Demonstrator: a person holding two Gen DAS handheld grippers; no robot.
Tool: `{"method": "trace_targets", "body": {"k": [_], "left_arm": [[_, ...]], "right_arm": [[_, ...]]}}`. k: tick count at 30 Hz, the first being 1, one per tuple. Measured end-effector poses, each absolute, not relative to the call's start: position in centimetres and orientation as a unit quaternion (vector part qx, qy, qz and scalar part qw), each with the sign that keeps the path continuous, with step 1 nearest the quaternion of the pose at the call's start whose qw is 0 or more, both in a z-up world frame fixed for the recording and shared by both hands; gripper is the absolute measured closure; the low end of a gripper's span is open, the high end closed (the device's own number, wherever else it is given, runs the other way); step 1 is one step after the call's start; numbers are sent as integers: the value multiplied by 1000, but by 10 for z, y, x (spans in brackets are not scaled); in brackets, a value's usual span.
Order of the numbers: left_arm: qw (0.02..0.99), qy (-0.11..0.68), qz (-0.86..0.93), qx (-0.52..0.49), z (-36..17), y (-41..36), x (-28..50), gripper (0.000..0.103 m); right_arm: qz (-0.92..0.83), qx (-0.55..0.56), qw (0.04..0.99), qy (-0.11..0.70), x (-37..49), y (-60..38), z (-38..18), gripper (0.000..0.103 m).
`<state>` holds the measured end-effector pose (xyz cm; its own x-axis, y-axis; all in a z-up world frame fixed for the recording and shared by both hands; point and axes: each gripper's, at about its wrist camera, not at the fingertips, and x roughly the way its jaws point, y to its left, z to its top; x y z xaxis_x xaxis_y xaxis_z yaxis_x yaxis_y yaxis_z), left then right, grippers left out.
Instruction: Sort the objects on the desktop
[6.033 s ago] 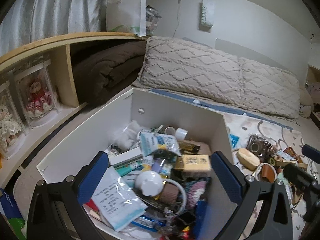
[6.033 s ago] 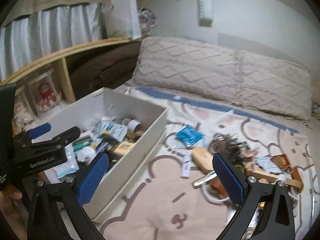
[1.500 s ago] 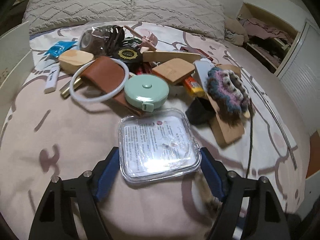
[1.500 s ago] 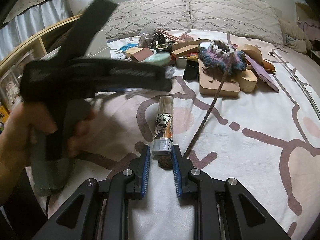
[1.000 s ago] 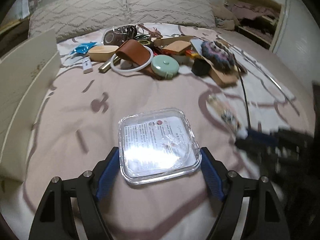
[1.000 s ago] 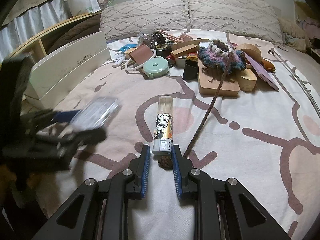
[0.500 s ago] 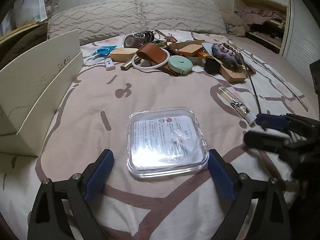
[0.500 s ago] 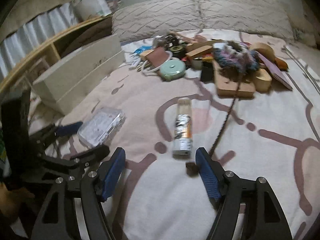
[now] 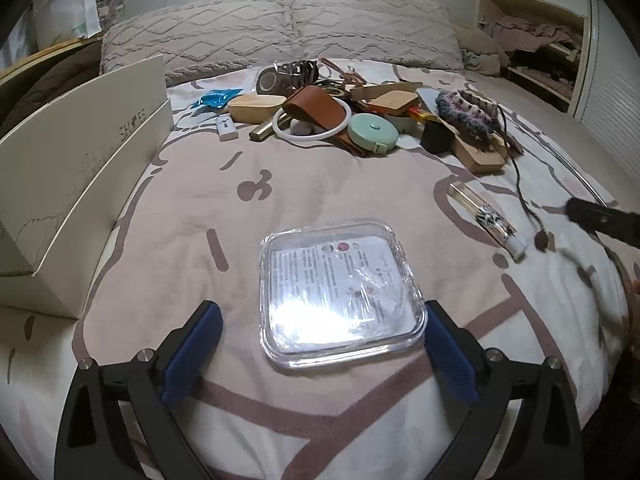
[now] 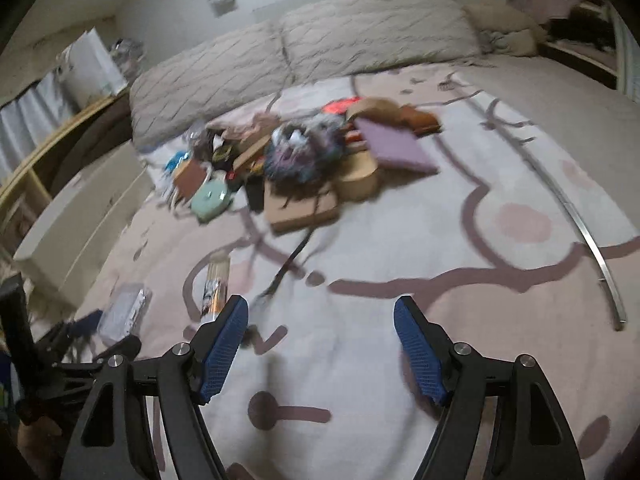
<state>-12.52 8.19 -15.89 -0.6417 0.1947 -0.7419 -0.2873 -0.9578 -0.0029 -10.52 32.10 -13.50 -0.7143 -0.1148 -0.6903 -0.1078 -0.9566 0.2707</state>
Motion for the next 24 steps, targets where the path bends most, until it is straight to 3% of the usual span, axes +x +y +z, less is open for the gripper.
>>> {"method": "trace_targets", "body": {"k": [7, 14, 24], "left_arm": [[112, 47, 905, -407, -158, 75, -139, 3], [106, 54, 906, -405, -159, 59, -138, 3], [111, 51, 909, -399, -161, 55, -137, 3]], "right_arm": [[-915, 349, 131, -154, -96, 281, -116, 23], [-875, 408, 225, -134, -107, 237, -129, 23], [-860, 462, 190, -105, -148, 229, -152, 23]]}}
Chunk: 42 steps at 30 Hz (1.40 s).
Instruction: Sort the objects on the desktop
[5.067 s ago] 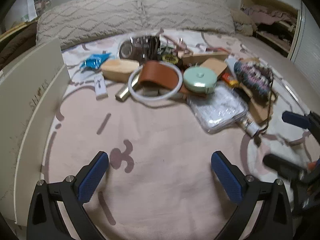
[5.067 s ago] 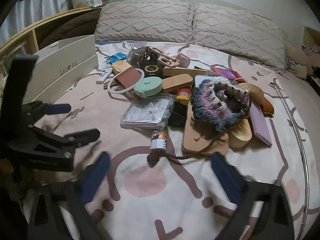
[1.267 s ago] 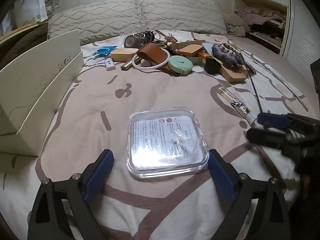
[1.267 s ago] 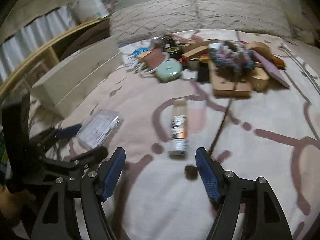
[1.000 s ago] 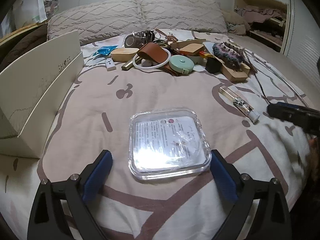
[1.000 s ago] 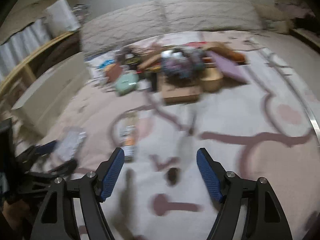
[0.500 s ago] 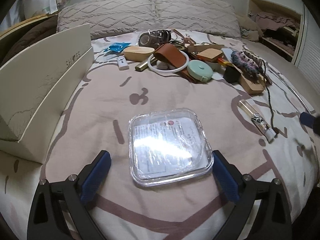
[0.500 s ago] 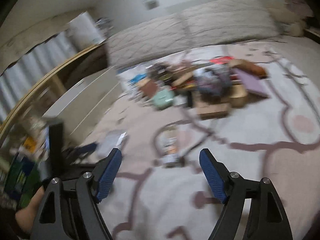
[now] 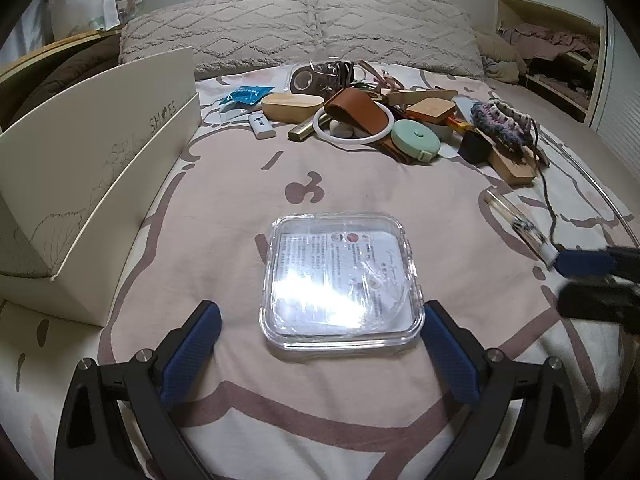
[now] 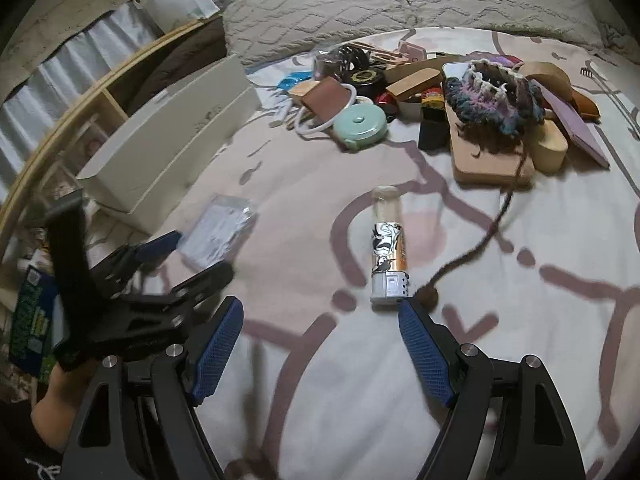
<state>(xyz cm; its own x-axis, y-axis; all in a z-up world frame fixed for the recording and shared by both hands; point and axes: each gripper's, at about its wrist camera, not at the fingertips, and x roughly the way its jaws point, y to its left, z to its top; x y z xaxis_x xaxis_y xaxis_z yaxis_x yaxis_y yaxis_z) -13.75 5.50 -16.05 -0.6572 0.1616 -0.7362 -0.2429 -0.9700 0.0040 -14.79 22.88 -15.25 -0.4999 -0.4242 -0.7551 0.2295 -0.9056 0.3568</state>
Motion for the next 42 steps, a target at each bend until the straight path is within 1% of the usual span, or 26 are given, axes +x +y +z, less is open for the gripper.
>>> {"method": "trace_targets", "body": {"k": [7, 15, 19, 23, 25, 27, 30, 31, 32, 33, 35, 36, 37, 40, 41, 42], "left_arm": [[118, 43, 909, -398, -160, 52, -138, 3], [119, 41, 910, -394, -158, 50, -135, 3], [128, -4, 915, -383, -152, 41, -135, 2], [124, -26, 911, -391, -149, 40, -148, 2], [130, -31, 908, -397, -148, 44, -155, 2], [139, -37, 903, -404, -149, 47, -158, 2], [138, -19, 903, -407, -152, 55, -161, 2], [133, -8, 902, -410, -154, 58, -161, 2], [130, 0, 902, -411, -156, 60, -161, 2], [127, 6, 903, -410, -157, 62, -161, 2], [125, 9, 904, -409, -158, 61, -161, 3], [126, 7, 904, -408, -158, 61, -161, 4], [127, 3, 904, -407, -158, 60, -160, 4], [128, -11, 906, -403, -158, 56, -159, 7], [128, -14, 907, -402, -158, 54, -159, 8], [128, -17, 907, -401, -158, 53, -158, 9]], "right_arm": [[-873, 458, 157, -57, -164, 234, -153, 23], [-884, 447, 84, -104, -168, 292, -152, 23], [-885, 436, 69, -146, -163, 313, -150, 23], [-902, 399, 73, -147, -152, 300, -136, 23], [-910, 382, 98, -130, -147, 282, -128, 23], [-917, 369, 114, -96, -143, 260, -122, 23], [-922, 362, 128, -55, -143, 236, -120, 23], [-923, 364, 121, -43, -146, 232, -120, 25], [-922, 368, 113, -29, -148, 229, -122, 36], [-921, 376, 105, -15, -151, 227, -125, 44], [-917, 384, 104, -11, -155, 228, -132, 45], [-914, 392, 106, -12, -157, 229, -136, 49], [-912, 396, 105, -11, -157, 230, -140, 51], [-909, 407, 92, -1, -159, 231, -149, 52], [-908, 410, 90, 0, -160, 231, -150, 54], [-907, 412, 91, 0, -161, 231, -152, 59]]}}
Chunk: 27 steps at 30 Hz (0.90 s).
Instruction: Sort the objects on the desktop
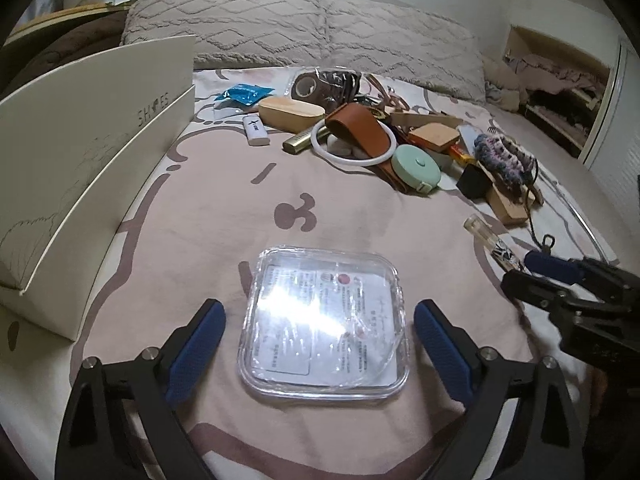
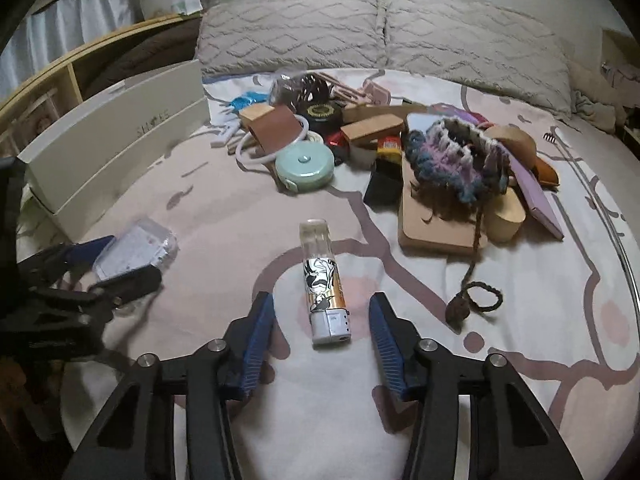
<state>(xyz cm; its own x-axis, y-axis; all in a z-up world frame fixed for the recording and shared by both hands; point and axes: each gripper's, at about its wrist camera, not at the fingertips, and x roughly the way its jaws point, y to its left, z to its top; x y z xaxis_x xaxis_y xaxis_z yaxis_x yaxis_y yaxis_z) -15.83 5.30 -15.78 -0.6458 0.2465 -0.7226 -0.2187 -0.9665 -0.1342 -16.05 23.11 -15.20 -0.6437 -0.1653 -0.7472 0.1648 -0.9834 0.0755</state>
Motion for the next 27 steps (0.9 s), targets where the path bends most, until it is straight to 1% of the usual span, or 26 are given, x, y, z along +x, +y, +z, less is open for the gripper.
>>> {"method": "trace_targets", "body": {"k": [2, 5, 6, 11, 13, 15, 19, 22, 23, 25, 26, 27], "left_arm": [[127, -20, 908, -399, -158, 52, -158, 11], [126, -19, 909, -396, -158, 51, -156, 13], [126, -19, 910, -395, -158, 51, -156, 14], [129, -22, 911, -391, -158, 49, -153, 19], [128, -20, 912, -389, -158, 49, -151, 24], [128, -19, 913, -387, -158, 49, -149, 26], [122, -10, 915, -385, -158, 52, -146, 26], [117, -1, 916, -383, -159, 54, -145, 25], [117, 0, 916, -383, -159, 54, -144, 24], [120, 0, 916, -383, -159, 55, -143, 19], [120, 1, 916, -383, -159, 55, -142, 19], [120, 3, 916, -382, -160, 56, -142, 19]], "right_arm": [[-905, 415, 94, 2, -161, 230, -154, 61], [-905, 412, 103, 11, -158, 226, -153, 73], [-905, 411, 107, 15, -156, 224, -153, 80], [-905, 404, 130, 24, -148, 217, -151, 81], [-902, 406, 143, 21, -142, 216, -151, 81], [-898, 411, 154, 19, -135, 217, -152, 81], [-898, 415, 149, -1, -131, 226, -154, 81], [-902, 413, 128, 18, -129, 224, -153, 81], [-903, 411, 120, 29, -127, 222, -153, 81], [-905, 409, 108, 49, -126, 219, -154, 77], [-906, 409, 100, 53, -126, 220, -154, 68], [-907, 409, 89, 55, -127, 222, -154, 56]]}}
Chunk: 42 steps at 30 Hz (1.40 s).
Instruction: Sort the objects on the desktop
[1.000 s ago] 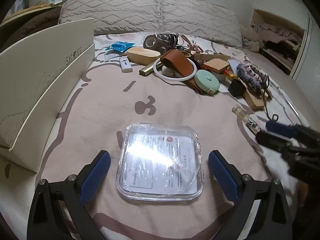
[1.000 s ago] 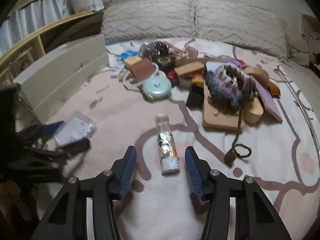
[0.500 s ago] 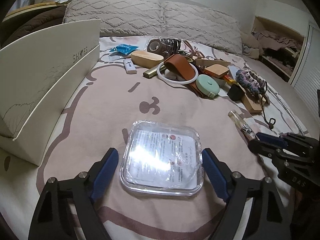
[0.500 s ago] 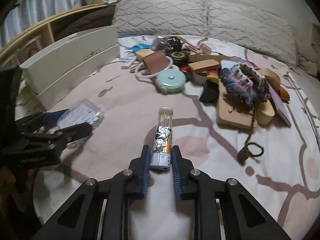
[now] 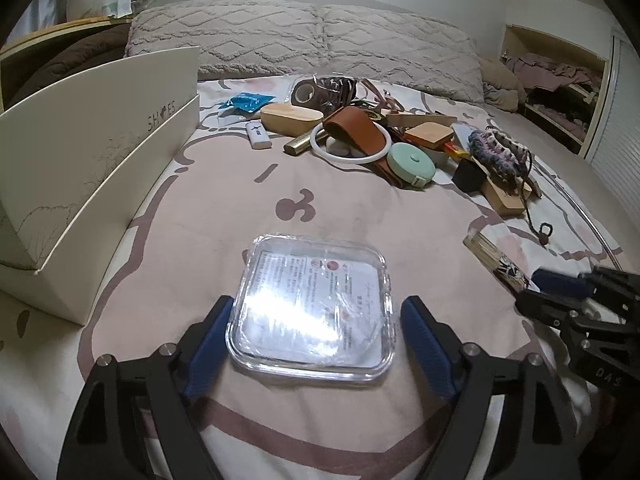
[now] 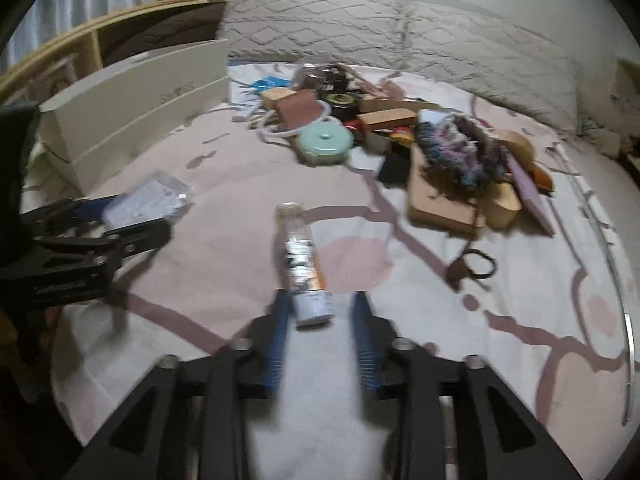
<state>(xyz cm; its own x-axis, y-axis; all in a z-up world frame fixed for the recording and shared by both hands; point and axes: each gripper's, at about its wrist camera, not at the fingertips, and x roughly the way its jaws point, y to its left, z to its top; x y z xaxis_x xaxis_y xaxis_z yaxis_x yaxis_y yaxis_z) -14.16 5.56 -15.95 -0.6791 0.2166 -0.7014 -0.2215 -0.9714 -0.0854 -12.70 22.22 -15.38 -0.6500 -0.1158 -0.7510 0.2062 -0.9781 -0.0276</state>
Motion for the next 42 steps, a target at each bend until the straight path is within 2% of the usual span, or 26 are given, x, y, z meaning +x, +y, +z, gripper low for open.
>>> {"method": "trace_targets", "body": {"k": [2, 17, 21, 22, 24, 25, 32, 42], "left_arm": [[118, 7, 917, -382, -160, 57, -140, 19], [115, 17, 916, -383, -161, 60, -140, 18], [118, 27, 914, -387, -163, 65, -142, 10], [118, 31, 913, -389, -163, 66, -143, 9], [116, 35, 912, -391, -164, 68, -144, 8], [115, 34, 912, -392, -164, 68, -145, 8], [97, 33, 913, -394, -164, 68, -149, 7], [98, 31, 913, -395, -165, 68, -150, 7]], "right_arm": [[-907, 410, 74, 56, -130, 229, -154, 50], [-898, 440, 4, 17, -166, 272, -153, 50], [-899, 436, 18, -22, -162, 277, -150, 49], [-899, 434, 28, -43, -160, 277, -149, 46], [-899, 427, 51, -82, -157, 275, -146, 22], [-900, 423, 59, -89, -155, 271, -145, 21], [-904, 417, 69, -68, -165, 236, -140, 21], [-904, 421, 36, -64, -181, 232, -147, 21]]}}
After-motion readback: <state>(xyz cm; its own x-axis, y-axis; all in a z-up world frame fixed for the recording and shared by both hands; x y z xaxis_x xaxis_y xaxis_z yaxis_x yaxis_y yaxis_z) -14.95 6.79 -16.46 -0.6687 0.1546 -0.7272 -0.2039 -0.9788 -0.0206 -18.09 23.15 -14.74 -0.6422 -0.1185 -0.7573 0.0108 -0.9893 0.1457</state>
